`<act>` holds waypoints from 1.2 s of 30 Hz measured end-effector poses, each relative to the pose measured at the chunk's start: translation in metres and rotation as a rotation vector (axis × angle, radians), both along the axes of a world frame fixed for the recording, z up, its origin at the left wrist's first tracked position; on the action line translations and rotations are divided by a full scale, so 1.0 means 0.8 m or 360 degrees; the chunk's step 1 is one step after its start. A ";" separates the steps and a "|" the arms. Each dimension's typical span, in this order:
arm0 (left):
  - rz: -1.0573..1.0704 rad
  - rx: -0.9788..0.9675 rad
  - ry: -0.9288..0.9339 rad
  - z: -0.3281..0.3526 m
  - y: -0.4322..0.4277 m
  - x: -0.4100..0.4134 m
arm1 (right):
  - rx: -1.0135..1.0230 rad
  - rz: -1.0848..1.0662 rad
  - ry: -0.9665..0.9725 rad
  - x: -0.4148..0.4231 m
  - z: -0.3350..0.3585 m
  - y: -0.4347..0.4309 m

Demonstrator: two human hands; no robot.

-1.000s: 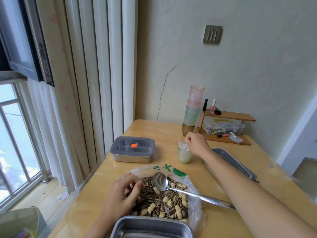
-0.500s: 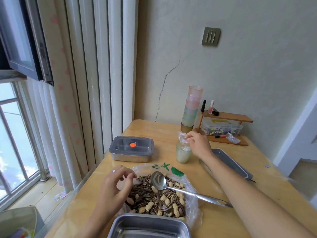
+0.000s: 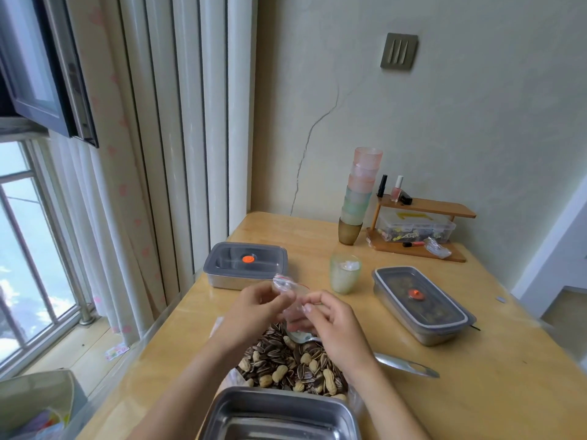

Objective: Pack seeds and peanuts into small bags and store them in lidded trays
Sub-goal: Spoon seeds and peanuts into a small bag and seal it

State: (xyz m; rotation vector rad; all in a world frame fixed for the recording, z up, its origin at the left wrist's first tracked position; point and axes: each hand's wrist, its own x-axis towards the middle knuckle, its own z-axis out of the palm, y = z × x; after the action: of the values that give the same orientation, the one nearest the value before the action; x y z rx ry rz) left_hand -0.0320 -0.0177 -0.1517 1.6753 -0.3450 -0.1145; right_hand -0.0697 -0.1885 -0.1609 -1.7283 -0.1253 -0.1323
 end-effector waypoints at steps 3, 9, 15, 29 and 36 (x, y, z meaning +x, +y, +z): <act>-0.0088 -0.0320 0.0131 -0.005 0.001 -0.001 | 0.0095 -0.0015 0.0126 -0.003 0.001 -0.004; -0.0359 -0.0177 -0.0017 -0.006 0.010 -0.001 | 0.0038 -0.0220 0.0136 -0.008 -0.003 0.000; -0.0549 -0.0060 0.0021 -0.017 0.014 0.006 | -0.0069 0.0044 0.0058 -0.006 0.000 -0.004; -0.0045 -0.0442 0.0301 -0.028 0.028 0.011 | 0.0289 -0.0073 0.0268 -0.005 -0.007 -0.013; 0.0227 -0.0157 -0.0056 -0.028 0.021 0.005 | 0.0424 -0.0128 0.0267 -0.004 -0.007 -0.014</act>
State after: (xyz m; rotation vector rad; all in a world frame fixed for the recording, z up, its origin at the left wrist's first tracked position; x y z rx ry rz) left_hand -0.0283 -0.0007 -0.1744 1.6002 -0.2525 0.0379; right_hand -0.0725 -0.1993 -0.1665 -1.4716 0.0826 -0.0594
